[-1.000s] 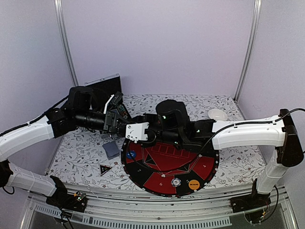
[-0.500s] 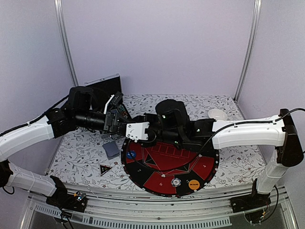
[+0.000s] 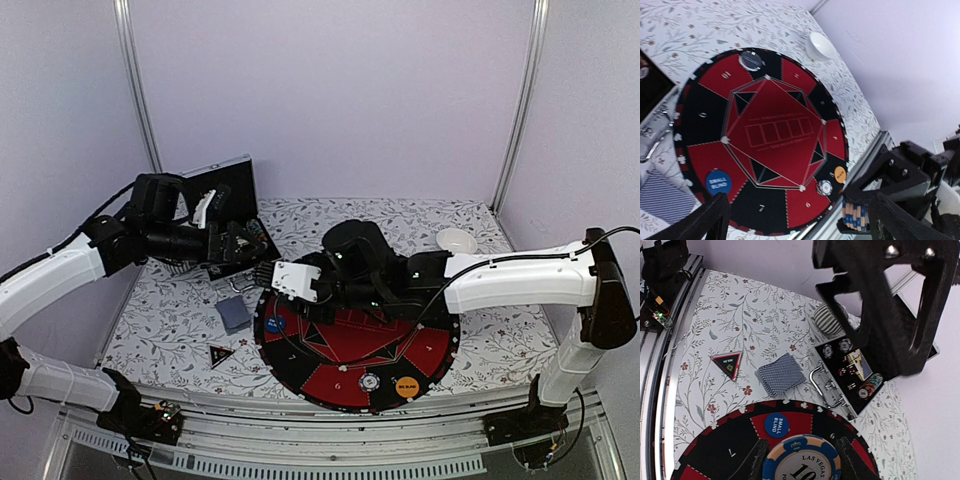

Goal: Distribute texas hold em gaming equipment
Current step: Place the poker chips pile in the small blind area.

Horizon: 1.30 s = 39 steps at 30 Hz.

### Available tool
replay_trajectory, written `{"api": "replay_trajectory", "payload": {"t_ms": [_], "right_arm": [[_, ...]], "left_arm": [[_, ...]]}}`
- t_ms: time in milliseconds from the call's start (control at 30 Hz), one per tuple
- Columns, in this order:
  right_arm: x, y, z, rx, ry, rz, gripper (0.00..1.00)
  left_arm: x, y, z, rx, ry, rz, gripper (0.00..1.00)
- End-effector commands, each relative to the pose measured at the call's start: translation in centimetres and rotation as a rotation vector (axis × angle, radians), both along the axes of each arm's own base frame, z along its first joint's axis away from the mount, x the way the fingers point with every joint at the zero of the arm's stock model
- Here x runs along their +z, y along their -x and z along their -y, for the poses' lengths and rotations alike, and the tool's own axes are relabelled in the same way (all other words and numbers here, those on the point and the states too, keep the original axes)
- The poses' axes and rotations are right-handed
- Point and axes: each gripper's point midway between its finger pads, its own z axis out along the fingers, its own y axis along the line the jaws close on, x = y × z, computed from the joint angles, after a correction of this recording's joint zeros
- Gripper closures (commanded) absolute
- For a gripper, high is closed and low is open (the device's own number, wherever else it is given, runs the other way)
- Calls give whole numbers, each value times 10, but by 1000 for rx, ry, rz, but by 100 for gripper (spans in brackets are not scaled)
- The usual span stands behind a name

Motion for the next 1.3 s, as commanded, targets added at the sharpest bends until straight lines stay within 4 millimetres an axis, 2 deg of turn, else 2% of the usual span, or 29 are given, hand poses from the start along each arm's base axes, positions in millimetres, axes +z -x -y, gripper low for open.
{"api": "replay_trajectory", "payload": {"t_ms": [0, 100, 200, 367, 567, 700, 867, 1267], "right_arm": [[-39, 15, 6, -12, 13, -247, 98], [-66, 14, 3, -35, 35, -361, 98], [-92, 5, -2, -95, 70, -446, 98], [-131, -1, -13, -162, 133, -553, 98], [-158, -15, -17, -241, 157, -605, 98], [-186, -22, -20, -287, 224, -621, 98], [-198, -18, -24, -290, 247, -666, 98], [-227, -7, -21, -313, 333, -637, 96]], "left_arm": [[-1, -24, -42, 129, -99, 52, 2], [-7, -32, -59, 184, -156, 57, 2], [-9, -33, -67, 204, -179, 64, 2], [-10, -33, -73, 217, -191, 66, 2], [-10, -35, -76, 225, -195, 69, 2], [-10, -35, -76, 222, -192, 67, 2], [-9, -34, -78, 226, -196, 73, 2], [-7, -36, -78, 225, -189, 76, 2]]}}
